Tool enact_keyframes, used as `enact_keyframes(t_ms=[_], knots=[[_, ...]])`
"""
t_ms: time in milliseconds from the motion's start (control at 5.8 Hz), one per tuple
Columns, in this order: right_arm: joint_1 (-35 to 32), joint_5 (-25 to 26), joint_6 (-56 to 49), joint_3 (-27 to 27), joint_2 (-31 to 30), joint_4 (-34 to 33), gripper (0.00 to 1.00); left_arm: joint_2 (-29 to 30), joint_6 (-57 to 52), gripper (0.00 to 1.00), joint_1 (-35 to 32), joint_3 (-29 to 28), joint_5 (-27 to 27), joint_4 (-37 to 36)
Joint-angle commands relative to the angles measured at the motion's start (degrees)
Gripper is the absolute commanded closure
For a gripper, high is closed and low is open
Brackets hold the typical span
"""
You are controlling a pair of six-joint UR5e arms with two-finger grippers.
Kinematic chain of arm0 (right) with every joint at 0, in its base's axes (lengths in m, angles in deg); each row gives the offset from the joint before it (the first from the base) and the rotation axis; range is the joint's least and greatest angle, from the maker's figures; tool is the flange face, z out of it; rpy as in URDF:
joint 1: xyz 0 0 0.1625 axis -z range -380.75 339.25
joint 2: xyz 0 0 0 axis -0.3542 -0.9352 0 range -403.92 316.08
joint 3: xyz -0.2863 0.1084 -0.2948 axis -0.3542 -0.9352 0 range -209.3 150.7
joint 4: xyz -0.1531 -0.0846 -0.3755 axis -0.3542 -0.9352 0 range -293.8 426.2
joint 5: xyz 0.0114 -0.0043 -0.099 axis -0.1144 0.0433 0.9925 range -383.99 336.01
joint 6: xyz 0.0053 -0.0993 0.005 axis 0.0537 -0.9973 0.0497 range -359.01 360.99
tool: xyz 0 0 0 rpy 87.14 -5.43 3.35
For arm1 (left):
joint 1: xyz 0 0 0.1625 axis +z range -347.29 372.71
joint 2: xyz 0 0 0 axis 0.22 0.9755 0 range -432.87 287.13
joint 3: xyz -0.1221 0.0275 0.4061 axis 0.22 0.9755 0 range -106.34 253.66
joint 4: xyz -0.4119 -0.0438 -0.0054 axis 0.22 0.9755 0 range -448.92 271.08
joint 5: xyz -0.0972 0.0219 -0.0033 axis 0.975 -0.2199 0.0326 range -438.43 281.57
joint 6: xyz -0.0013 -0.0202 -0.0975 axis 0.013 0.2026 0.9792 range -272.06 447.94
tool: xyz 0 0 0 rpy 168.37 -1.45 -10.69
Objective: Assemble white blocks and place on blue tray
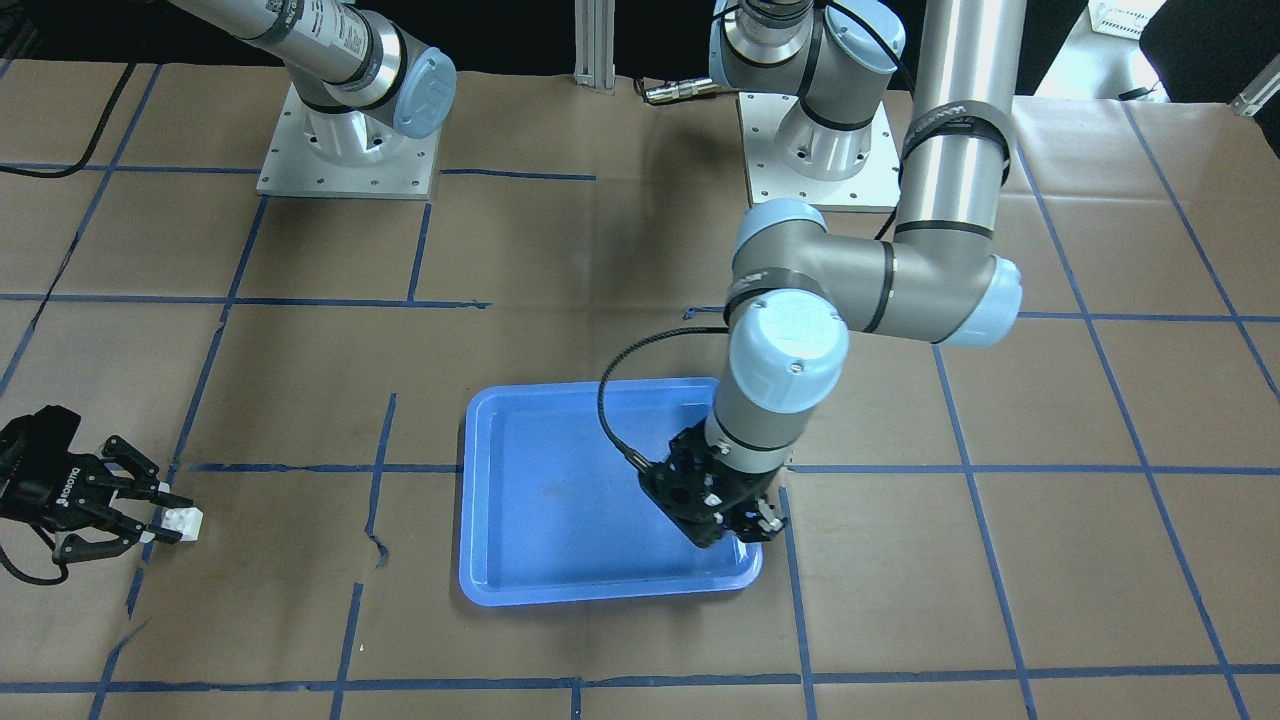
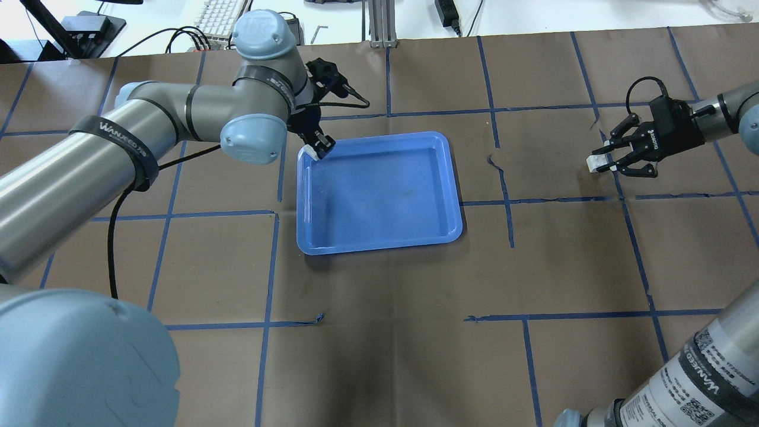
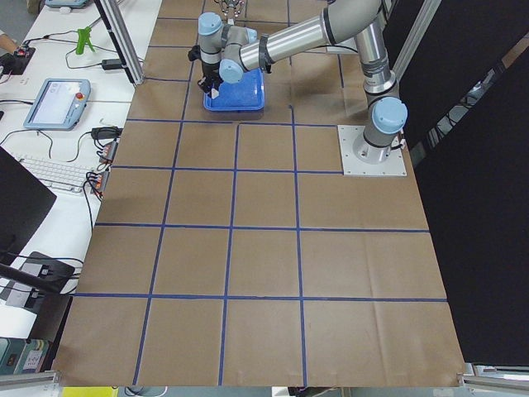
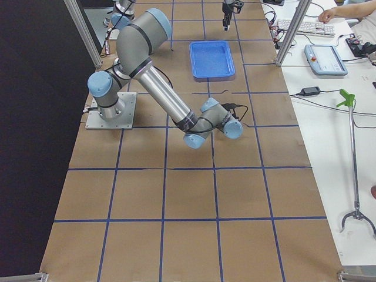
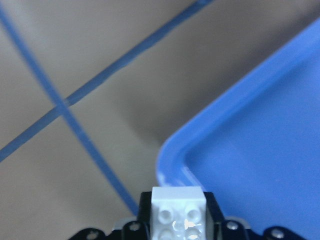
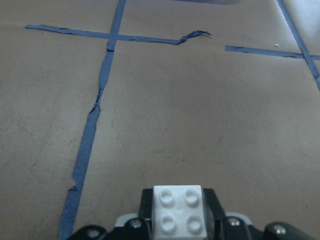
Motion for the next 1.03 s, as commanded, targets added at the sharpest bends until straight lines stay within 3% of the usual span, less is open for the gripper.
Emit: enact_keyframes(t_ms=[0, 172, 345, 862], knots=[[-0.5, -0.6, 4.2, 0.4, -4.7, 1.3, 0.74, -0.6, -23.0, 0.98, -4.2, 2.7, 0.3, -0.6], [-1.7, -0.7, 6.6, 0.8, -7.2, 3.3, 0.74, -0.1, -32.0, 0.98, -4.5, 4.1, 1.9, -0.5], [-3.4, -0.7, 6.6, 1.6, -8.1, 4.4, 0.74, 0.3, -34.5, 0.97, -4.5, 4.7, 3.1, -0.4], [-3.4, -0.7, 6.6, 2.3, -8.3, 4.4, 0.74, 1.9, -30.8, 0.97, -5.8, 4.8, 3.2, -0.6]])
